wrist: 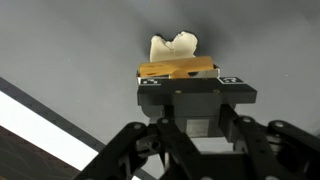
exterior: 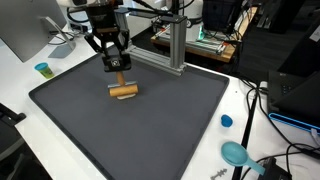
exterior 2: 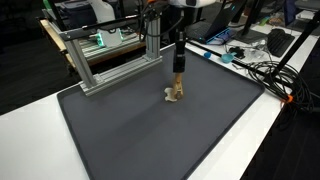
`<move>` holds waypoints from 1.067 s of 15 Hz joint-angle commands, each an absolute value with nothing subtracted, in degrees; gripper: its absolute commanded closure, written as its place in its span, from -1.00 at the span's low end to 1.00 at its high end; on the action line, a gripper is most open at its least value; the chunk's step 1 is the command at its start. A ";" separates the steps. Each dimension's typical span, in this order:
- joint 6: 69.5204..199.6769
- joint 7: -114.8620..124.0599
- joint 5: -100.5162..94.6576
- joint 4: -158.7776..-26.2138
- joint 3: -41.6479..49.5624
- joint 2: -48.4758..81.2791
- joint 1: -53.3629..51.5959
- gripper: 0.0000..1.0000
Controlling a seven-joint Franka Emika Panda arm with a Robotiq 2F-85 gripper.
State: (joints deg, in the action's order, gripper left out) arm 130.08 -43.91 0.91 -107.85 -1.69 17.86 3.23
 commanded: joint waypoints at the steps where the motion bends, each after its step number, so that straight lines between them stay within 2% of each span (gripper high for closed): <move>1: 130.61 -42.12 -2.75 -108.58 -1.63 17.09 2.89 0.57; 16: 126.74 -35.15 -10.85 -108.84 -0.99 20.64 1.58 0.57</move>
